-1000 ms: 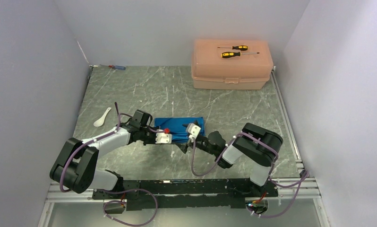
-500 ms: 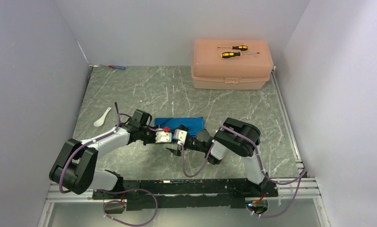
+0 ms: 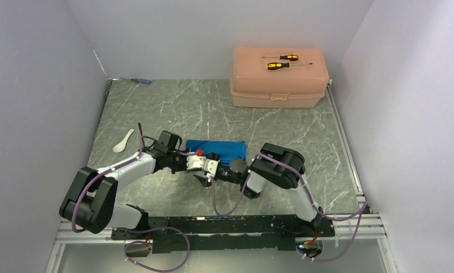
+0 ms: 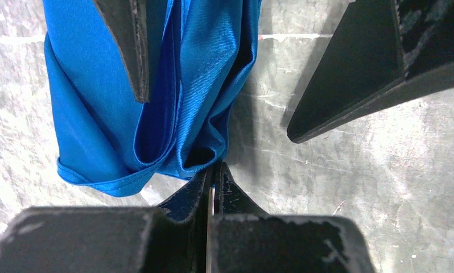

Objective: Fold the napkin into a case and place the utensils inside
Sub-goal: Pass from the left arm to the right

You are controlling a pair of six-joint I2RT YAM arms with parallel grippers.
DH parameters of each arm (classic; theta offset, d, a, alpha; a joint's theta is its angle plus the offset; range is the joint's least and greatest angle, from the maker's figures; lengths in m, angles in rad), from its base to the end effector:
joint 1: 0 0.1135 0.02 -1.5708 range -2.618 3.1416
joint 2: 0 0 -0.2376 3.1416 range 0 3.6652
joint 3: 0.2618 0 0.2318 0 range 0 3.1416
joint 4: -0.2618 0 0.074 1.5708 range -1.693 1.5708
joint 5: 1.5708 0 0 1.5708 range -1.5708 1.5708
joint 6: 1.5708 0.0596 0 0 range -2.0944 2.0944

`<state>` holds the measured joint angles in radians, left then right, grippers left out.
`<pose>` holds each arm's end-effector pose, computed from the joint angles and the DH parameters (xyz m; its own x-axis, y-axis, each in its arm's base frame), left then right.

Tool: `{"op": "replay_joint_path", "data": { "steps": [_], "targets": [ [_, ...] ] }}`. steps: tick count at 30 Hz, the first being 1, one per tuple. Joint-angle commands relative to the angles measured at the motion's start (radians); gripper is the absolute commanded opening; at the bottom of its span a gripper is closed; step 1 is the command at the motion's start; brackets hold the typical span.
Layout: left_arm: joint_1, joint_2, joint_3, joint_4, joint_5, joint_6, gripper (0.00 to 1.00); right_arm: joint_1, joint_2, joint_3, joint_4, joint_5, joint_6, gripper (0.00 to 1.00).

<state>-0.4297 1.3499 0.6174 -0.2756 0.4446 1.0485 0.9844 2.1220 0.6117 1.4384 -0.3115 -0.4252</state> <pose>0.2100 -0.1244 0.1321 0.1231 0.8042 -0.5814 0.9581 0.0563 0.2809 0.1775 0.3002 0.0867 0.3606 -0.1668 -0.9177 -0.8927 0.2232 -0.3914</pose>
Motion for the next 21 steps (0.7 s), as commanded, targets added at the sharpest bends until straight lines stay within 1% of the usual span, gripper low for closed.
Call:
{"op": "replay_joint_path", "data": {
  "steps": [1, 4, 10, 14, 17, 21],
  "targets": [
    [-0.001, -0.018, 0.054, 0.026, 0.032, -0.060, 0.03, 0.032, 0.067, 0.026, 0.028, 0.106, -0.046, 0.81],
    [0.000, -0.021, 0.064, 0.023, 0.037, -0.087, 0.03, 0.056, 0.108, 0.032, 0.070, 0.180, -0.066, 0.81],
    [0.004, -0.028, 0.067, 0.027, 0.049, -0.144, 0.03, 0.057, 0.142, 0.024, 0.148, 0.175, -0.016, 0.80],
    [0.009, -0.031, 0.065, 0.015, 0.060, -0.141, 0.03, 0.051, 0.159, 0.018, 0.181, 0.193, 0.006, 0.80],
    [0.011, -0.033, 0.064, 0.005, 0.065, -0.139, 0.03, 0.032, 0.153, 0.010, 0.162, 0.175, 0.033, 0.79],
    [0.017, -0.038, 0.072, -0.003, 0.082, -0.151, 0.03, 0.028, 0.166, 0.008, 0.155, 0.193, 0.044, 0.78]
  ]
}}
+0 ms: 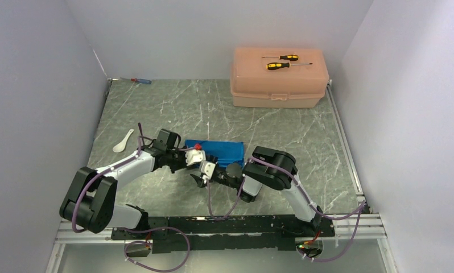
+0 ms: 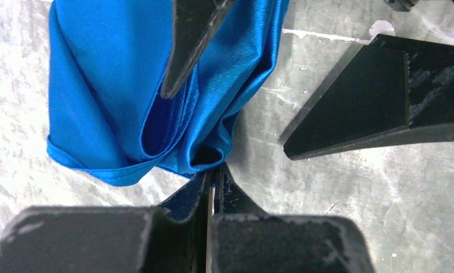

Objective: Fold the napkin into a case and place the utensils inside
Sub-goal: Pass from the left arm to the right

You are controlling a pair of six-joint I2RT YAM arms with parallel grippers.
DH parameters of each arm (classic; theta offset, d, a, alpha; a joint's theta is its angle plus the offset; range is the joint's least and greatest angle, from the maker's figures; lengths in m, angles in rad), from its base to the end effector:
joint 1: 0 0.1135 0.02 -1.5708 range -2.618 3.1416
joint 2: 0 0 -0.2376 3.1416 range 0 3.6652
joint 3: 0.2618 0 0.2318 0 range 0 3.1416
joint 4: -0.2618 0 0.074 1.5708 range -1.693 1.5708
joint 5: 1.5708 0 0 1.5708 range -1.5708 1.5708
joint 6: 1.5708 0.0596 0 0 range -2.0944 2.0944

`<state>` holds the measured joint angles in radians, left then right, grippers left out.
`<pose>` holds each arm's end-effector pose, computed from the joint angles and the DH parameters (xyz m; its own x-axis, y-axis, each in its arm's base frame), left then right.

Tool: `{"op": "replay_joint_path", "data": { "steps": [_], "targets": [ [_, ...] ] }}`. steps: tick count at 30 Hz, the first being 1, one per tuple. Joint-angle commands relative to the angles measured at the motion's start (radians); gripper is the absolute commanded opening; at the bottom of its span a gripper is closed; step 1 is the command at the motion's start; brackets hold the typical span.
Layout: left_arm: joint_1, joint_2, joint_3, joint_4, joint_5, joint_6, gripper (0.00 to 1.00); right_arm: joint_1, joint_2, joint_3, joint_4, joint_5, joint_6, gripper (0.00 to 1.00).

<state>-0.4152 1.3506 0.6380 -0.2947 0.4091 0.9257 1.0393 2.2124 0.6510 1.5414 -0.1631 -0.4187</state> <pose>0.2151 -0.1207 0.1356 -0.0140 0.8074 -0.5899 0.9575 0.1808 0.2246 0.1726 0.3127 0.0779 0.3700 -0.1622 -0.9148 -0.8564 0.3220 -0.4035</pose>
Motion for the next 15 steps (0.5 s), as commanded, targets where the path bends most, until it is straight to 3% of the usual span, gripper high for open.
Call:
{"op": "replay_joint_path", "data": {
  "steps": [1, 9, 15],
  "targets": [
    [0.003, -0.041, 0.054, 0.012, 0.125, -0.034, 0.03, -0.027, 0.082, -0.034, 0.062, 0.049, 0.038, 0.78],
    [0.009, -0.043, 0.078, -0.001, 0.161, -0.107, 0.03, -0.028, 0.099, -0.018, 0.082, 0.079, 0.005, 0.77],
    [0.010, -0.054, 0.083, 0.008, 0.173, -0.147, 0.03, -0.038, 0.121, -0.005, 0.126, 0.077, 0.072, 0.76]
  ]
}}
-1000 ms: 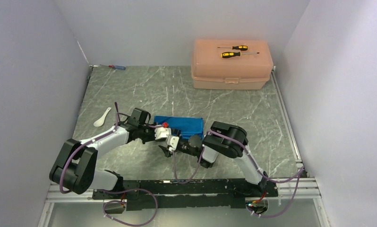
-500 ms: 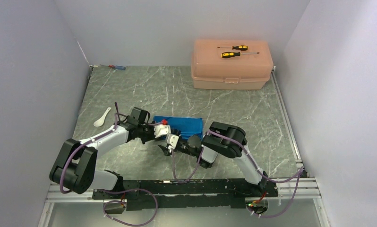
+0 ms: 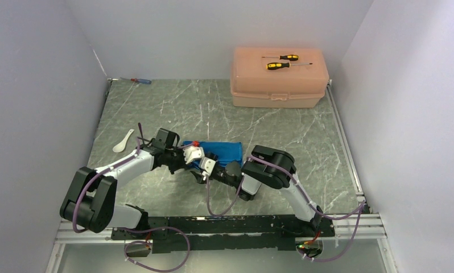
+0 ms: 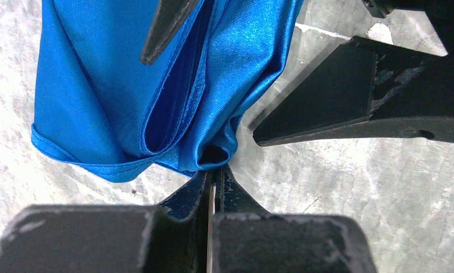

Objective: Fold the napkin into a case and place the utensils inside
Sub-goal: Pass from the left arm to the right

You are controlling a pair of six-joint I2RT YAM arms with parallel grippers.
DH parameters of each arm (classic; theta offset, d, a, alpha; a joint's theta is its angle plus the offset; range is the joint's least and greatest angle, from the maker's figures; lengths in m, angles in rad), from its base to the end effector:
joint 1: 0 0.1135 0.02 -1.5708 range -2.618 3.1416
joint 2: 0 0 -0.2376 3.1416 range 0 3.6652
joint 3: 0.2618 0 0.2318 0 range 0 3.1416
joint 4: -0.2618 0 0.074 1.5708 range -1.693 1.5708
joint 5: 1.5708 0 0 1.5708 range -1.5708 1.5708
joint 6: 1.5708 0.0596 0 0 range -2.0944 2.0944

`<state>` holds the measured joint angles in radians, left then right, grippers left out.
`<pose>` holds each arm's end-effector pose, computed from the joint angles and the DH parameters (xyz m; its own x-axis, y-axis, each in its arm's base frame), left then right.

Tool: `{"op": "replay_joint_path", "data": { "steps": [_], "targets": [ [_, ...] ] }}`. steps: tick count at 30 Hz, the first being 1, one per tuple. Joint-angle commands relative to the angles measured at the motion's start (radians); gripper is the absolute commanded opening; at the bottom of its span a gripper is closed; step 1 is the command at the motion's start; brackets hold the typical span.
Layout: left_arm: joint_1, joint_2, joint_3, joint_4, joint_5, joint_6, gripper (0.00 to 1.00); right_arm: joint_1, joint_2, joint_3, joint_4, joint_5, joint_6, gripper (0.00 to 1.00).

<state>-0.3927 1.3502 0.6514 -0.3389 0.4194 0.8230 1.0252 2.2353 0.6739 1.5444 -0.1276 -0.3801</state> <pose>0.2155 -0.1155 0.1366 -0.1446 0.7847 -0.6027 0.9511 0.2783 0.1341 0.1812 0.3131 0.0750 0.3309 -0.1641 -0.9293 -0.8519 0.3716 -0.3690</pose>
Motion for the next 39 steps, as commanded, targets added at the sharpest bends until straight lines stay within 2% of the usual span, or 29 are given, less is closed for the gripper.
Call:
{"op": "replay_joint_path", "data": {
  "steps": [1, 9, 19, 26, 39],
  "targets": [
    [-0.012, -0.055, 0.068, 0.053, 0.165, -0.043, 0.03, -0.030, 0.103, -0.033, 0.138, 0.037, 0.060, 0.76],
    [-0.012, -0.051, 0.064, 0.058, 0.168, -0.027, 0.03, -0.054, 0.099, -0.069, 0.168, -0.095, 0.148, 0.75],
    [-0.010, -0.048, 0.065, 0.049, 0.172, -0.009, 0.03, -0.060, 0.091, -0.055, 0.169, -0.074, 0.153, 0.75],
    [-0.010, -0.051, 0.054, 0.053, 0.166, -0.010, 0.03, -0.058, 0.052, -0.069, 0.169, 0.004, 0.105, 0.69],
    [-0.010, -0.057, 0.025, 0.049, 0.144, -0.003, 0.03, -0.040, 0.016, -0.036, 0.169, 0.016, 0.128, 0.55]
  ]
}}
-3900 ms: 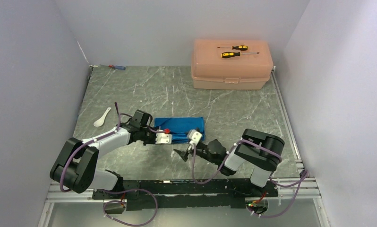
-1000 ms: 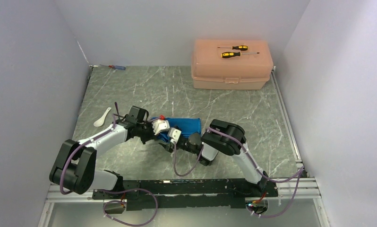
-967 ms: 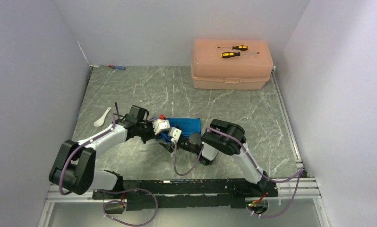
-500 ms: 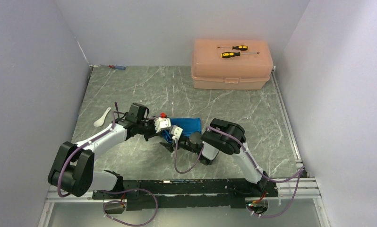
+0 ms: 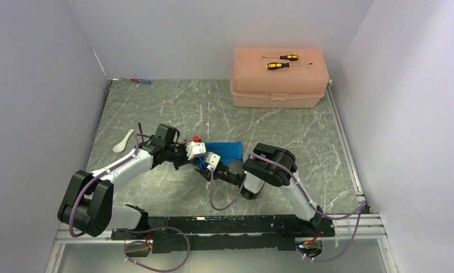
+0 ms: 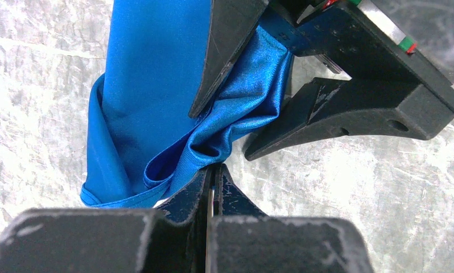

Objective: Fold the napkin into a case and place the utensils inside
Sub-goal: Pass from the left arm to the right

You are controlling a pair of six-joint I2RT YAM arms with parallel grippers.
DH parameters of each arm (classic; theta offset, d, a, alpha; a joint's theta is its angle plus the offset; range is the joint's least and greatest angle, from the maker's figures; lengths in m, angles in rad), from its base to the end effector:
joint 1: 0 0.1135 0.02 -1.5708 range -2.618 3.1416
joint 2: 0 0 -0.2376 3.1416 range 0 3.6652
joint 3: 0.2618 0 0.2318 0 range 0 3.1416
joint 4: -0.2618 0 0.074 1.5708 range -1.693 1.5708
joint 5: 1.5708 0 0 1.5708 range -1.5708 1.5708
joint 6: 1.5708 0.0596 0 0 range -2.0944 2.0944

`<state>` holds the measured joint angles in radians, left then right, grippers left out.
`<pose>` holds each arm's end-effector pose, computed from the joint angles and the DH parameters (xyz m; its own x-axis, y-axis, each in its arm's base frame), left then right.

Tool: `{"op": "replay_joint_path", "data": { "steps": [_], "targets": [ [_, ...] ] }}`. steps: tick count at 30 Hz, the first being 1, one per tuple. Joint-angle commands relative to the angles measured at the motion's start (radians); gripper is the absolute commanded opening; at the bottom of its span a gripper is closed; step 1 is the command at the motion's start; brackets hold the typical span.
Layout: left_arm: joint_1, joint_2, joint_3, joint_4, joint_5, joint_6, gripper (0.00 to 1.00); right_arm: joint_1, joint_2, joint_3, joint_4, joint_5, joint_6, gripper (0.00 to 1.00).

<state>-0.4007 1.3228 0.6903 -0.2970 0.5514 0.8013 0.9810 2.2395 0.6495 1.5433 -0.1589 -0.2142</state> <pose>0.2202 -0.1272 0.1599 -0.0674 0.6930 -0.7178 0.9619 0.2361 0.1376 0.1900 0.3008 0.0687 0.1677 -0.1267 -0.9777 -0.8932 0.4000 -0.2051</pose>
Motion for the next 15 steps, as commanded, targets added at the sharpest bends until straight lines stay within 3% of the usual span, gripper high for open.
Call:
{"op": "replay_joint_path", "data": {
  "steps": [1, 11, 15],
  "targets": [
    [-0.001, -0.030, -0.016, 0.006, 0.013, 0.021, 0.03, 0.007, 0.010, -0.007, 0.171, 0.059, -0.040, 0.55],
    [-0.001, -0.041, -0.029, -0.018, 0.004, 0.030, 0.03, 0.007, -0.008, 0.039, 0.171, 0.085, -0.029, 0.53],
    [-0.002, -0.048, -0.023, -0.029, 0.002, 0.025, 0.03, 0.008, -0.004, 0.049, 0.171, 0.066, -0.008, 0.37]
  ]
}}
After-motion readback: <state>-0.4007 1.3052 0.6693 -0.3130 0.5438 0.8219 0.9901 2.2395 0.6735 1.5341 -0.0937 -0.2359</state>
